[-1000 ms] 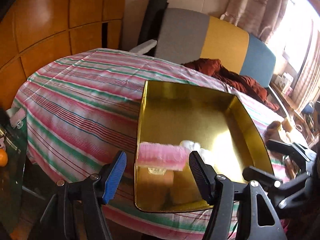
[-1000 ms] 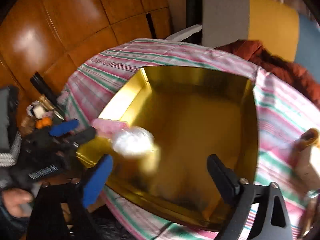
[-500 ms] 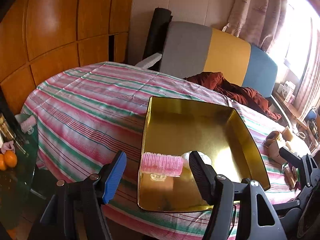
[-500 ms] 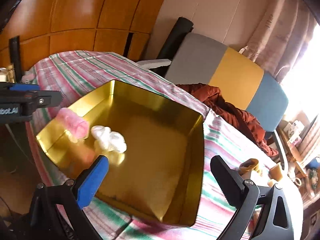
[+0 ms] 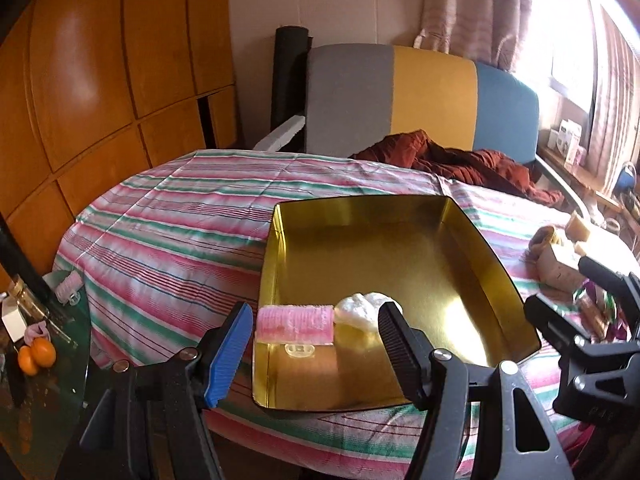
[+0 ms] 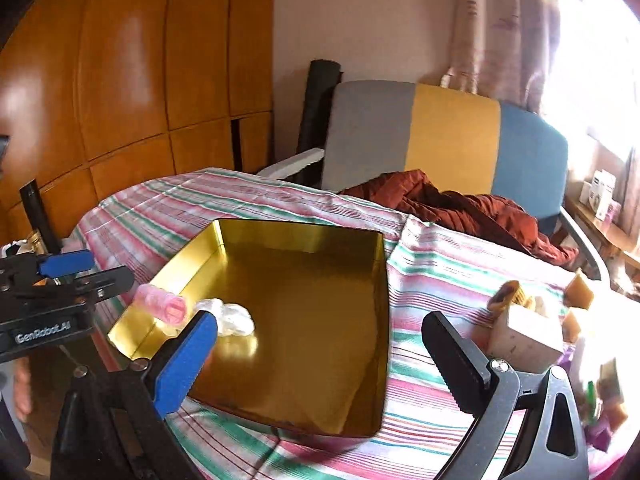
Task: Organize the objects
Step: 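Carry both items over the gold tray and open both tools to drop them, then grasp the yellow knitted sock with the left tool while the right tool grasps another wrapped white bundle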
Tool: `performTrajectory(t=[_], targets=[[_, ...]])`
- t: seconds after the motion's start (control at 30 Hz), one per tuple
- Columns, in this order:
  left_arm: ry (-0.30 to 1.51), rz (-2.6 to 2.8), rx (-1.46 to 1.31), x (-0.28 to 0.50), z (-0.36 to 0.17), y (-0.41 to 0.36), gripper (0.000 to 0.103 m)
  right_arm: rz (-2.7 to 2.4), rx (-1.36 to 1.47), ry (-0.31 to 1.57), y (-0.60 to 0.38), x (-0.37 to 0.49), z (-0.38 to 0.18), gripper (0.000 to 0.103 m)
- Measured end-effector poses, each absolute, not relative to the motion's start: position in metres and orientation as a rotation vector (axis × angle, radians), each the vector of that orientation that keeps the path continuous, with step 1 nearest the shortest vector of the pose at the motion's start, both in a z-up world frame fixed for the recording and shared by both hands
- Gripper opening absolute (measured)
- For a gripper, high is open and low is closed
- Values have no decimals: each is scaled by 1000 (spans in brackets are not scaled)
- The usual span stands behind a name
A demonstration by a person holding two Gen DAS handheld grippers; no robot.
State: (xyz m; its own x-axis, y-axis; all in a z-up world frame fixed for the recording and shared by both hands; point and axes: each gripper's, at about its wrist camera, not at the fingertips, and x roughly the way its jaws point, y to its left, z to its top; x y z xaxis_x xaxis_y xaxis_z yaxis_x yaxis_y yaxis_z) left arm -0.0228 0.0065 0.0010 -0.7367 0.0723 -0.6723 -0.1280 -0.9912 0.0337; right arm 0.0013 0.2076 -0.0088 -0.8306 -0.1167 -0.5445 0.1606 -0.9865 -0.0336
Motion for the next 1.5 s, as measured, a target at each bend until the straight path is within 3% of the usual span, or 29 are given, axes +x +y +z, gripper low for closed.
performTrajectory(t=[0.57,0.67,1.0,1.1,1.27,1.5], targets=[[142,2683,-1088,-17,0,38,69,-2919,1010,51,278,-10,-20,103],[181,2634,-1052,-15,3,51,75,-2952,1041,26,307,-14,-17,103],[316,2490,-1023,-23,9,105,75,-3158,1178,-101,447,-23,-2,103],[328,2429,-1039,-28,9,123,75,-3254,1210,-268,496,-19,-6,103],[350,2325,-1049,-36,13,165,75,-3333,1087,-813,563,1,-6,103],[356,2172,-1078,-50,12,230,75,-3303,947,-1141,589,23,-2,103]])
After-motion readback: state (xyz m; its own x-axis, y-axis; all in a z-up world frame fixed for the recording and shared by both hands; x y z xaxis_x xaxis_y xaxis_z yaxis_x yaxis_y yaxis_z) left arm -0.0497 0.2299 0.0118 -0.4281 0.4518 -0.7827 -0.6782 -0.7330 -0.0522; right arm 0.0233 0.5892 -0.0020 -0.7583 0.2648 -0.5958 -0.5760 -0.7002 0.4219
